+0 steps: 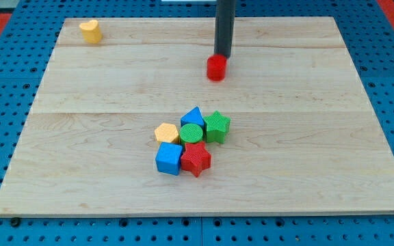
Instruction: Place the green star and red circle in a vertical line at the top center of the board
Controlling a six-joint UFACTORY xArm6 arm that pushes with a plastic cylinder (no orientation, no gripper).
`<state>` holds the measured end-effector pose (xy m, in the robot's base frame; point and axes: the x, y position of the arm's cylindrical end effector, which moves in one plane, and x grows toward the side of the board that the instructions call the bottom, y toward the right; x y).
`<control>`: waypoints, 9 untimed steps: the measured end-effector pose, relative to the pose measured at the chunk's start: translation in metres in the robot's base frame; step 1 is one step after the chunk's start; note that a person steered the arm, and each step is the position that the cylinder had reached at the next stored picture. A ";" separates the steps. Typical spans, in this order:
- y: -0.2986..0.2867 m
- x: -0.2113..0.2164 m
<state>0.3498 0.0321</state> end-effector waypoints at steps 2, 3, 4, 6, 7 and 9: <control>0.069 0.075; 0.097 0.164; 0.028 0.171; -0.012 0.157; -0.008 0.140; -0.005 0.076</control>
<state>0.4262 0.0269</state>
